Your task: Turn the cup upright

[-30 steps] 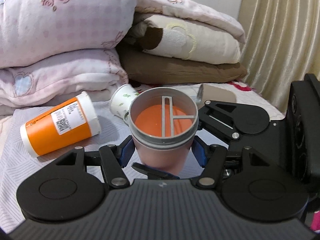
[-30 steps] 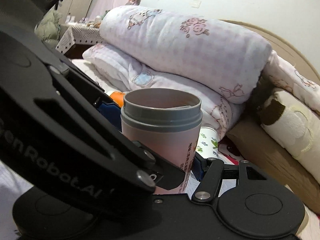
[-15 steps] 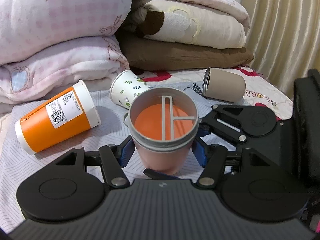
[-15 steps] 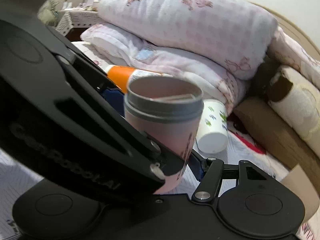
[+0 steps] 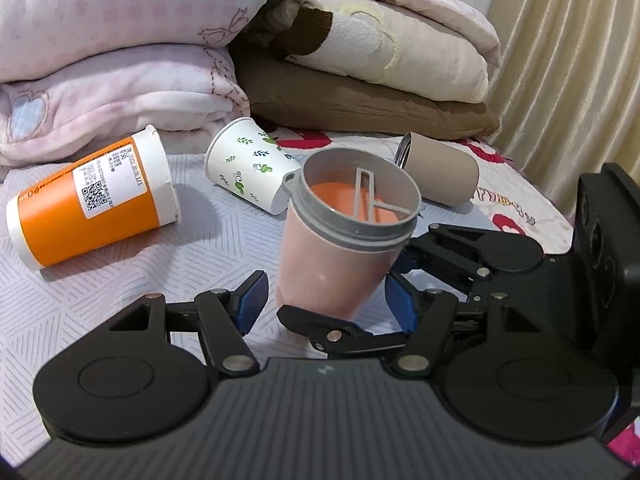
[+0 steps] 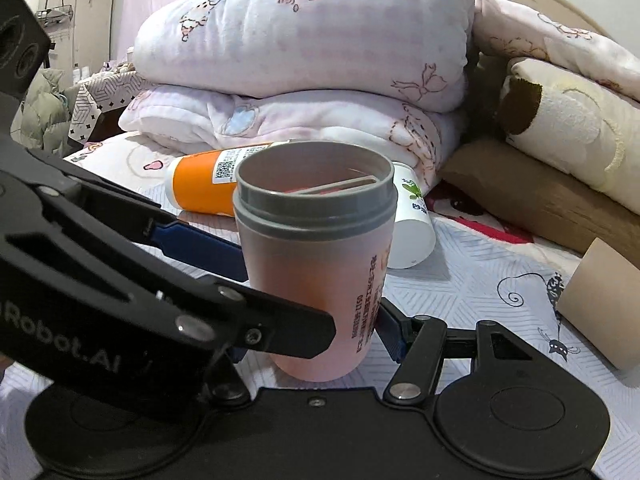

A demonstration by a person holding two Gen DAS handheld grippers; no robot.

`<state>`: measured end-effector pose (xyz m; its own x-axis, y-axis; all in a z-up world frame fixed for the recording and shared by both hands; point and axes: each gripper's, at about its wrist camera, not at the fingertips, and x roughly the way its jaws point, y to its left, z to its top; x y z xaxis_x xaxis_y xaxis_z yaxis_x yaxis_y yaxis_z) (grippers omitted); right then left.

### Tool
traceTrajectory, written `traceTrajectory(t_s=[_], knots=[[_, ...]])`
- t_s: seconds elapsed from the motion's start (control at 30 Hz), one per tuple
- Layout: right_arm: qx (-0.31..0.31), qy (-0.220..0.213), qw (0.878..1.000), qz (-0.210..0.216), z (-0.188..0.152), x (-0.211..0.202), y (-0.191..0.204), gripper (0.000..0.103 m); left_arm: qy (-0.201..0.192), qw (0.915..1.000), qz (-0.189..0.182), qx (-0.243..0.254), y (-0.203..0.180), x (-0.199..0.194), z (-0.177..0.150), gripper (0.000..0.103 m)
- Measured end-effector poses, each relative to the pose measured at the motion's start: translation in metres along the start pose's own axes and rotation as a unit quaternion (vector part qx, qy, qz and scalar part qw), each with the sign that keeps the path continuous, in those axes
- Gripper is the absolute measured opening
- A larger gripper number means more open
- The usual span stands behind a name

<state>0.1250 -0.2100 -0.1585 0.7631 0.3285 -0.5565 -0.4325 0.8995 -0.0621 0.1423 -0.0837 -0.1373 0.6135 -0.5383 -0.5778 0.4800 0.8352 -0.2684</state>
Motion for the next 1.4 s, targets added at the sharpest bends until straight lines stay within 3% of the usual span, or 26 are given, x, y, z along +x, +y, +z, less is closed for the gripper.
traceTrajectory(t_s=[0.07, 0.2, 0.4, 0.57, 0.67, 0.77, 0.93, 1.17, 1.4], knots=[[-0.005, 0.004, 1.0, -0.009, 0.002, 0.0, 0.002, 0.067, -0.005, 0.9999, -0.007, -0.01, 0.002, -0.003, 0.0, 0.063], [-0.003, 0.001, 1.0, -0.016, 0.008, -0.009, 0.003, 0.082, -0.008, 0.9997, -0.01, -0.019, 0.003, -0.009, 0.002, 0.064], [0.008, 0.0, 1.0, -0.019, 0.007, -0.018, 0.002, 0.082, -0.014, 0.9997, -0.005, -0.021, -0.002, -0.021, 0.005, 0.064], [-0.002, 0.011, 0.999, -0.05, 0.016, -0.033, 0.009, 0.082, 0.004, 0.9993, 0.036, 0.006, -0.011, -0.034, 0.013, 0.064], [-0.004, 0.023, 0.998, -0.05, 0.024, -0.049, 0.012, 0.082, 0.009, 0.9989, 0.045, -0.011, -0.009, -0.051, 0.02, 0.064], [0.0, 0.035, 0.997, -0.067, 0.027, -0.066, 0.018, 0.08, 0.026, 0.996, 0.083, -0.018, -0.011, -0.068, 0.026, 0.064], [0.02, 0.025, 0.997, -0.074, 0.037, -0.107, 0.035, 0.079, 0.017, 0.9938, 0.097, -0.05, -0.013, -0.108, 0.034, 0.067], [0.086, 0.003, 0.993, -0.079, 0.053, -0.166, 0.036, 0.08, -0.01, 0.9894, 0.141, -0.032, -0.038, -0.166, 0.047, 0.067], [0.095, 0.001, 0.99, -0.101, 0.078, -0.217, 0.033, 0.081, 0.001, 0.987, 0.16, -0.01, -0.057, -0.211, 0.052, 0.071]])
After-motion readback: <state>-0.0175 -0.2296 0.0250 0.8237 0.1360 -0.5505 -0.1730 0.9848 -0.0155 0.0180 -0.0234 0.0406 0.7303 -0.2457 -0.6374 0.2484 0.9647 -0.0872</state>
